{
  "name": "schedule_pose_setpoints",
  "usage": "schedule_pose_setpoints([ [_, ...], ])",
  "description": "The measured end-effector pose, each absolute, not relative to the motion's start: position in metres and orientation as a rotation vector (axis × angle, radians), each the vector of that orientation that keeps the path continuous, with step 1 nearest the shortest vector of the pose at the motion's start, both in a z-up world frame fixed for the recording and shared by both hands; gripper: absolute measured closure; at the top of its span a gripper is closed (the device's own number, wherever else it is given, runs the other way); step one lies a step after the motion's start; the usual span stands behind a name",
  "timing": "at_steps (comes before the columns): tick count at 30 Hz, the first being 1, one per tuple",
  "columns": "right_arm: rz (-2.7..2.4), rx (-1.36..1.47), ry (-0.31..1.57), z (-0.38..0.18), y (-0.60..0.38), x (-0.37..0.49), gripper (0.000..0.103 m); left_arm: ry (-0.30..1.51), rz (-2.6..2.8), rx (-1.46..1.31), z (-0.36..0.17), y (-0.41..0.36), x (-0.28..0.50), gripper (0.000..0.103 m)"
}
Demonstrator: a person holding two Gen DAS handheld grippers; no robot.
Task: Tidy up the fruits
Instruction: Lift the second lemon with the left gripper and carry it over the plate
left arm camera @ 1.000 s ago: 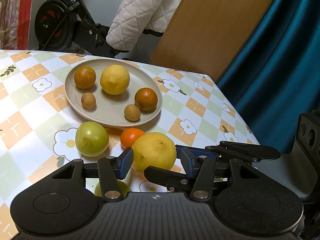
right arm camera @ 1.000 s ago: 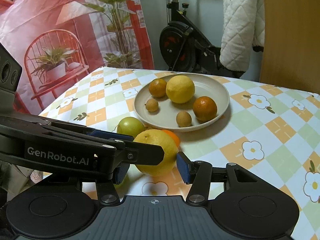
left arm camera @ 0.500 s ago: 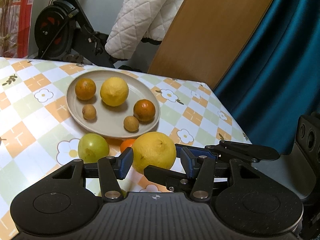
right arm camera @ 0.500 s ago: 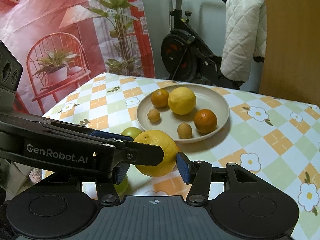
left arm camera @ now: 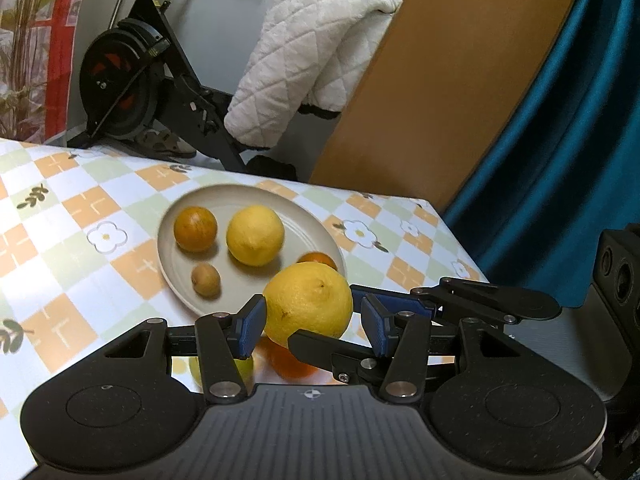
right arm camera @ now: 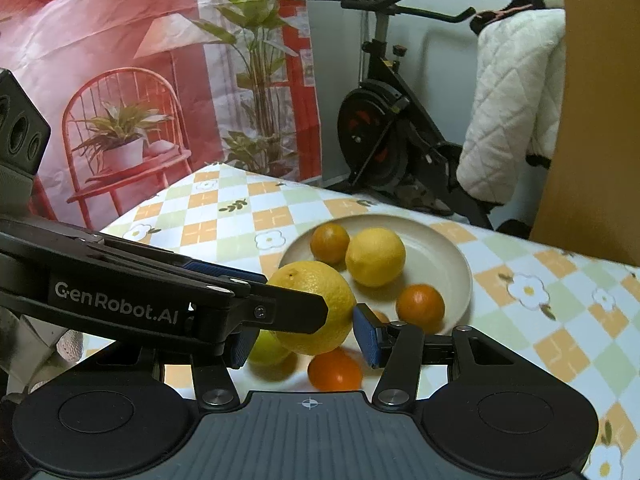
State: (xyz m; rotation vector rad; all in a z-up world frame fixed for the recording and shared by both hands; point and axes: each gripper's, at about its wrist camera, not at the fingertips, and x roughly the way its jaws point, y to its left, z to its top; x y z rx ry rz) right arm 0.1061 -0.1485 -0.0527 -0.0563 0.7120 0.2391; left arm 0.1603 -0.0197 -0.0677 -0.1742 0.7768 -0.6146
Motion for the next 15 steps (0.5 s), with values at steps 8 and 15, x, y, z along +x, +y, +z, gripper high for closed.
schedule_pose_setpoints([
  [8,0.255,-0.077,0.719,-0.057,-0.150,0.139,0.055,0.780,-0.596,-0.159,-0.072,-0.023,0.189,0.049],
  [15,0.254,-0.065,0.759,-0.072,-0.153,0.162,0.055,0.826,-0.587,-0.149,-0.084,-0.026,0.209,0.049],
])
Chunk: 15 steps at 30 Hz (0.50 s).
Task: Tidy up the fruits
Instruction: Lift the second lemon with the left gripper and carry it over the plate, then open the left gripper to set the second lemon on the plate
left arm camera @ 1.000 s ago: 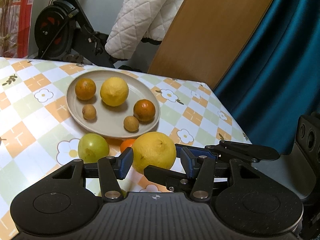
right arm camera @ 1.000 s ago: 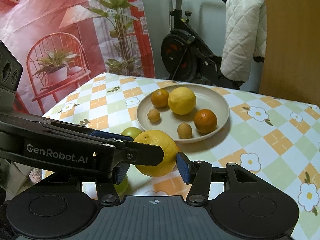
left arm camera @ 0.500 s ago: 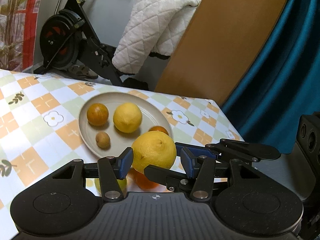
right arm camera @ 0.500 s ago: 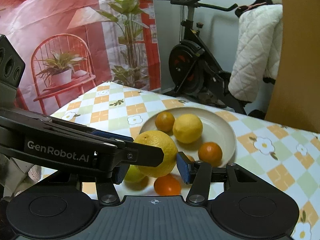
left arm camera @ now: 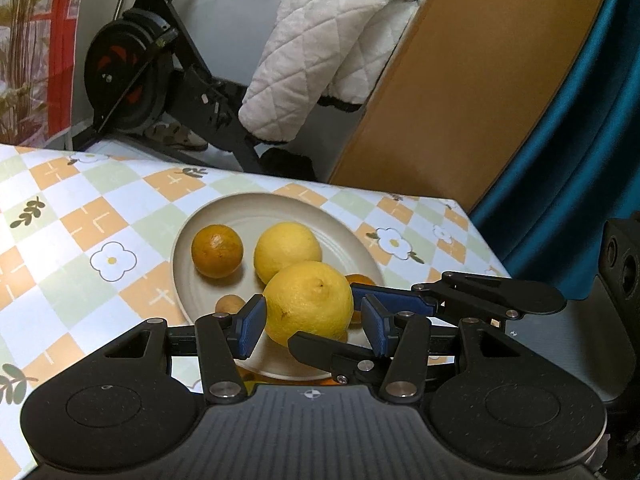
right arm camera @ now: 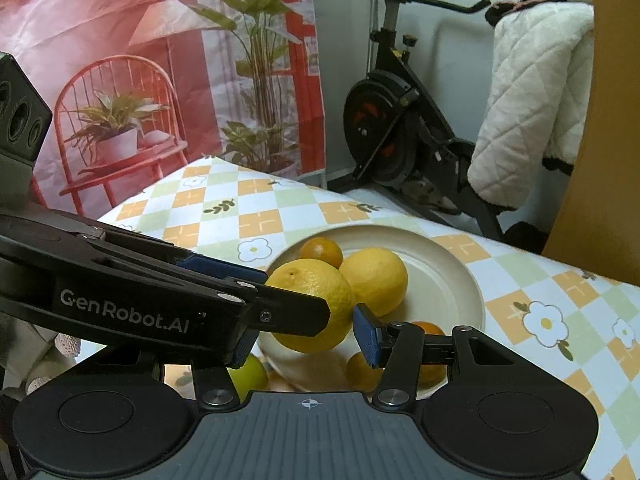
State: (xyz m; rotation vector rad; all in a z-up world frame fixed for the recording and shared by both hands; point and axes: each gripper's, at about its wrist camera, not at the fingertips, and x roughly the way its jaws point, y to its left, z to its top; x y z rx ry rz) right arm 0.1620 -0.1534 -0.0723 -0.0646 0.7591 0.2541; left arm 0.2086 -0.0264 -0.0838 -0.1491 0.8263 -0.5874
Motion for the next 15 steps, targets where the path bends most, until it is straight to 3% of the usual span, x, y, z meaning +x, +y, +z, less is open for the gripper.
schedule_pose_setpoints([
  [15,0.217,-0.042,0.813,-0.094,-0.153,0.182,0.055,0.865,-0.548,-0.118,-0.098,-0.031,0.226,0.048],
])
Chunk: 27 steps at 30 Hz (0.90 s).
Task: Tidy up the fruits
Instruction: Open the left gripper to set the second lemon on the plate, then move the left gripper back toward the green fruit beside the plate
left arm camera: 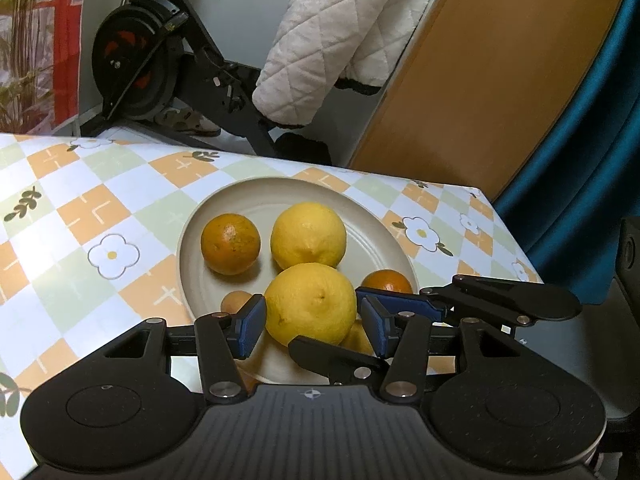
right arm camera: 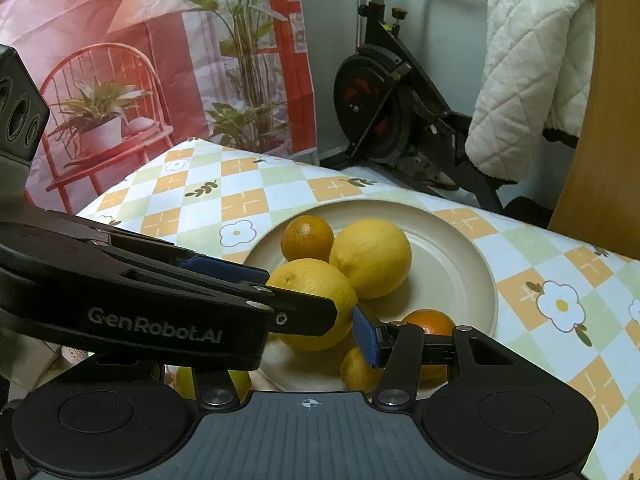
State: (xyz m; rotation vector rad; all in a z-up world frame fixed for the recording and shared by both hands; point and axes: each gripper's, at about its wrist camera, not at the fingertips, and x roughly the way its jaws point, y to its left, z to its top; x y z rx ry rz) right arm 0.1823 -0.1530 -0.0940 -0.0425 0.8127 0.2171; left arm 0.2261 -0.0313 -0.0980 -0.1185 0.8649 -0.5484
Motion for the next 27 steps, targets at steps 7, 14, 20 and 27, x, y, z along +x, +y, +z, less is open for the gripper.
schedule_pose_setpoints([
  [7,0.205,-0.041,0.799,-0.086,-0.152,0.177,0.054,0.846,-0.535,-0.094,-0.091,-0.031,0.223,0.046],
  [14,0.185,-0.020,0.783,-0.076,-0.160,0.158,0.054,0.817,-0.527,-0.086,-0.077,-0.023,0.211,0.046],
  [20,0.161,0.021,0.768,-0.071,-0.168,0.133,0.054,0.788,-0.511,-0.064,-0.066,-0.015,0.194,0.046],
  [27,0.124,0.056,0.762,-0.073,-0.173,0.106,0.055,0.776,-0.486,-0.037,-0.062,-0.004,0.168,0.046],
])
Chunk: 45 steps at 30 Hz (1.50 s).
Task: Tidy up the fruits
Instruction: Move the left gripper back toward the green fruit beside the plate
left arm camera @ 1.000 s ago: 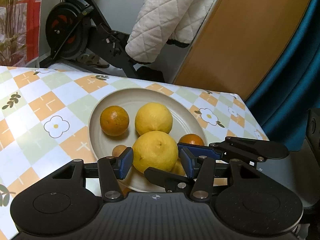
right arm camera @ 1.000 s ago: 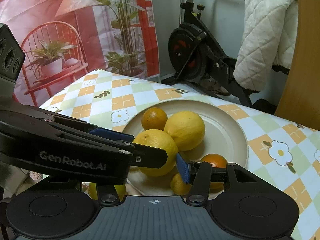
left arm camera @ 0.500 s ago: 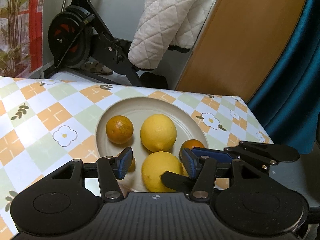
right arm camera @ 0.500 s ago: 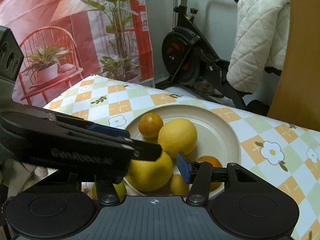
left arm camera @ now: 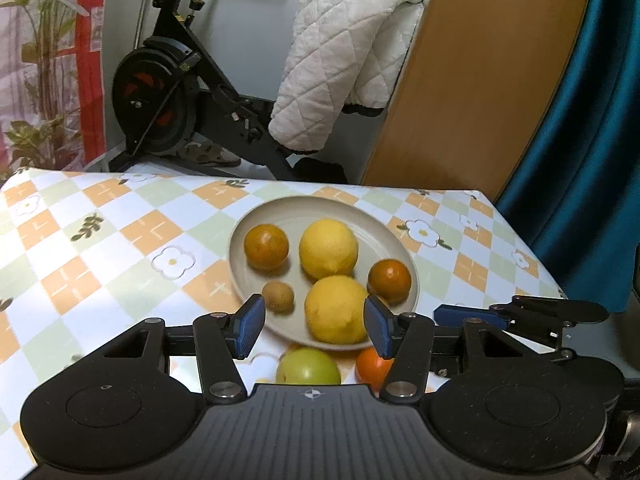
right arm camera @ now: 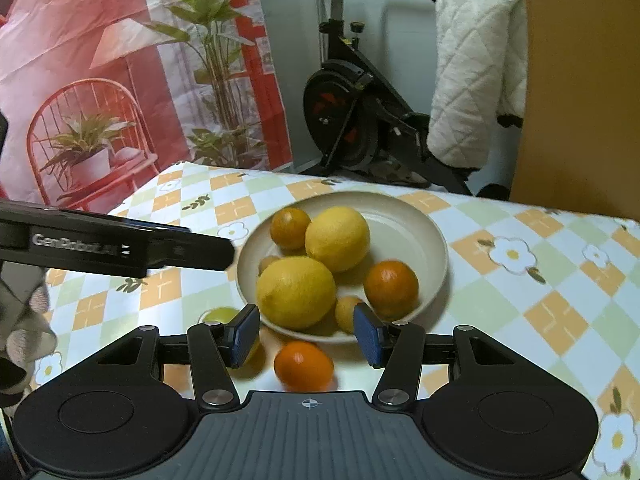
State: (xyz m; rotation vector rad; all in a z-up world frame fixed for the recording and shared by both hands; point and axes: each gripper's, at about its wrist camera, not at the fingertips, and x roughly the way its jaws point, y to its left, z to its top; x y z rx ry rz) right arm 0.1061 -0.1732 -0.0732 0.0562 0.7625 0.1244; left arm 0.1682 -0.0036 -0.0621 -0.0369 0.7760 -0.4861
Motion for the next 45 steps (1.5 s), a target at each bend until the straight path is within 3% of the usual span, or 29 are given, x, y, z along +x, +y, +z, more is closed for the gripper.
schedule_pose_setpoints([
  [45,0.081,0.148,0.809,-0.098,-0.169,-0.008,0.054,0.872,-0.523,-0.055,-0.107,0.008,0.050,0.048],
])
